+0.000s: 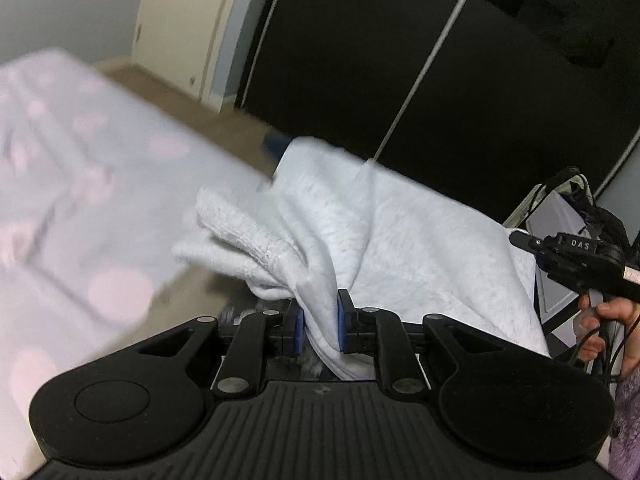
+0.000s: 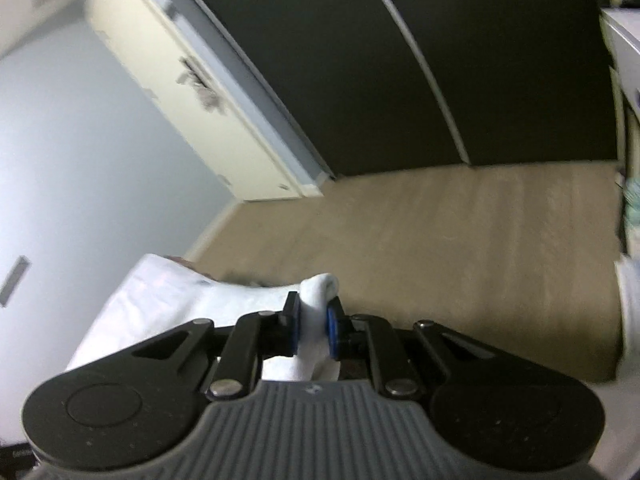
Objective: Fold clothes
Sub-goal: 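Lower the bundle onto the beige mat and open both grippers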
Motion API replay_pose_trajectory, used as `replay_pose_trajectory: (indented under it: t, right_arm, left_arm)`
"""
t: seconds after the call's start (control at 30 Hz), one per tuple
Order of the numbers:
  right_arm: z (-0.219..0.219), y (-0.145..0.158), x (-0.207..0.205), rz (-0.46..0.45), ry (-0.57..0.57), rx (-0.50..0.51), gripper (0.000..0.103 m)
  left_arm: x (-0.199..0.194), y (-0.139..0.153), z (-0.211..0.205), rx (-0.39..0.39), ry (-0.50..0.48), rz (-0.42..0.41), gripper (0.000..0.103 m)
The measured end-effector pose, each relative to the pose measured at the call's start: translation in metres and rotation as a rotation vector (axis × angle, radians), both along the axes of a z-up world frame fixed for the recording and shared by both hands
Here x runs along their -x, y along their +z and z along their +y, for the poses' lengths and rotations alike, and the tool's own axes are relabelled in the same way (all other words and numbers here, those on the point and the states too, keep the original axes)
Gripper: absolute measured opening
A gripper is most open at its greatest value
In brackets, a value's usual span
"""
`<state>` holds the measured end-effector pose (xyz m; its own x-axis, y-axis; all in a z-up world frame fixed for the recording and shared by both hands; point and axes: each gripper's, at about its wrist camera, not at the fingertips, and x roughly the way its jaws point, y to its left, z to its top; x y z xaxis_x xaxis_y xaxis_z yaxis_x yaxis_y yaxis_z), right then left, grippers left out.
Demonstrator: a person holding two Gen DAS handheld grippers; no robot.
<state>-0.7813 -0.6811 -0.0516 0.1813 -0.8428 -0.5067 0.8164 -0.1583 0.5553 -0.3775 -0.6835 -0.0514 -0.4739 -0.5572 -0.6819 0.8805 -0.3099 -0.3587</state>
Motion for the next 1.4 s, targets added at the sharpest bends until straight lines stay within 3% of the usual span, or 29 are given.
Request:
replay_pose_trajectory:
  t: [0.1,0.3,0.37,0.47,0.57,0.67,0.77,0.97,1.07,1.2,1.4]
  right_arm:
    - [0.001,-0.021,0.001,-0.001,-0.022,-0.048,0.015]
    - [-0.005,-0.032,-0.005,0.051,-0.028,-0.105,0.015]
    - [-0.007,-0.024,-0.008,0.090,-0.023,-0.114,0.019]
    - [-0.002,-0.009,-0.017,0.174,-0.026,-0.118,0.035]
    - [0.012,0.008,-0.029,0.286,-0.043,-0.102,0.036]
    - [0.032,0.027,-0.044,0.381,-0.038,-0.078,0.036]
    - [0.056,0.039,-0.064,0.432,-0.016,-0.064,0.036]
    - [0.091,0.040,-0.115,0.427,0.002,-0.057,0.035]
    - [0.102,0.032,-0.140,0.431,0.006,-0.037,0.032]
    - [0.108,0.011,-0.161,0.431,-0.008,-0.063,0.032]
    - [0.107,-0.032,-0.155,0.380,-0.035,-0.148,0.032]
  left_arm:
    - [-0.012,-0.015,-0.002,-0.018,0.004,0.050,0.014]
    - [-0.019,-0.036,-0.013,-0.090,0.021,0.094,0.017]
    - [-0.020,-0.029,-0.012,-0.085,0.013,0.089,0.019]
    - [-0.022,-0.015,-0.011,-0.073,-0.003,0.072,0.027]
    - [-0.028,0.002,0.000,-0.025,-0.004,0.023,0.028]
    - [-0.037,0.024,0.016,0.073,-0.028,-0.022,0.028]
    - [-0.037,0.042,0.018,0.147,-0.044,-0.053,0.028]
    - [-0.009,0.052,0.000,0.202,-0.091,-0.083,0.023]
    - [0.007,0.042,-0.007,0.208,-0.111,-0.118,0.019]
    - [0.008,0.016,-0.020,0.153,-0.092,-0.162,0.009]
    - [-0.009,-0.025,-0.035,0.072,-0.063,-0.201,0.008]
